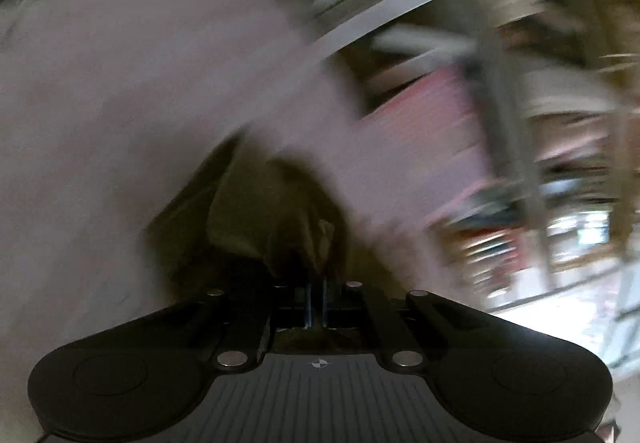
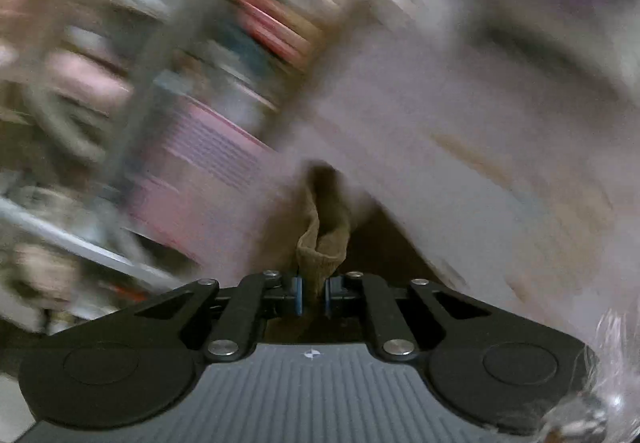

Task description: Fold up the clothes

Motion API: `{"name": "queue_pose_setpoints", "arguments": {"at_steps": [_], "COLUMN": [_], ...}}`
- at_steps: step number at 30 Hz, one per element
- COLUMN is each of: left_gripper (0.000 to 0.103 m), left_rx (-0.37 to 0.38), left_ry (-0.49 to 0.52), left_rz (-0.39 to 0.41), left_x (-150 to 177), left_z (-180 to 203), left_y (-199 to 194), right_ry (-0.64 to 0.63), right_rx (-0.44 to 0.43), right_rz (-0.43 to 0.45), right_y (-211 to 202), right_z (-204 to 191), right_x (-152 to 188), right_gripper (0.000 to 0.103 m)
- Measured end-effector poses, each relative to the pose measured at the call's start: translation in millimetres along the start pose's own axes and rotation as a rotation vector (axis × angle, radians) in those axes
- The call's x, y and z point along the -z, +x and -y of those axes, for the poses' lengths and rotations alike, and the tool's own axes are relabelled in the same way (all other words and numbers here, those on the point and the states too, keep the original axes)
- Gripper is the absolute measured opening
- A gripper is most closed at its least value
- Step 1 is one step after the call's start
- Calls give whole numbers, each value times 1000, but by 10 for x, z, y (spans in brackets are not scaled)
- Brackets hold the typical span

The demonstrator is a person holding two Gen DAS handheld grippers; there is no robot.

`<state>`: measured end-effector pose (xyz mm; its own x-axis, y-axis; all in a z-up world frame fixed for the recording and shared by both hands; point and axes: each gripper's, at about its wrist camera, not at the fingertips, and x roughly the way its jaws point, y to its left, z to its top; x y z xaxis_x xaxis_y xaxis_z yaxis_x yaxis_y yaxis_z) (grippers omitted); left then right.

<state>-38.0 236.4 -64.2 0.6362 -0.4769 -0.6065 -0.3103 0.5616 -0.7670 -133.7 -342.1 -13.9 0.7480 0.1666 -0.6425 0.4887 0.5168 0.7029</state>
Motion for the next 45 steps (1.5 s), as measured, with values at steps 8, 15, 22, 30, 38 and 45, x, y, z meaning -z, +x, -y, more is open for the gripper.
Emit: {"name": "queue_pose_setpoints", "arguments": {"at_steps": [8,15,22,30,38,45], "left_gripper": [3,4,8,9,9,10], "left_rx": [144,188,19,18,40,27], "left_ry": [18,68,-9,-10,16,-18], "left_rz": [87,98,18,30,37,30], "left_x": [-235,-191,50,19,4,64], "left_z": [339,283,-167,-101,-42,-154], "left_y": [-136,-214,31,50,15,68], "right_ry": [-81,-208,-189,-240,-424,-344], "right_rx": [7,-103,178,182,-68,316], "right_rz": [30,189,-11,14,277,38], "right_y": [146,-293,339,350,-225,490], "right_z": [-131,-443,72,13,-649,15], "right_x": [2,-92,193,251,145,234], "right_gripper": [8,9,11,12,9,19]}}
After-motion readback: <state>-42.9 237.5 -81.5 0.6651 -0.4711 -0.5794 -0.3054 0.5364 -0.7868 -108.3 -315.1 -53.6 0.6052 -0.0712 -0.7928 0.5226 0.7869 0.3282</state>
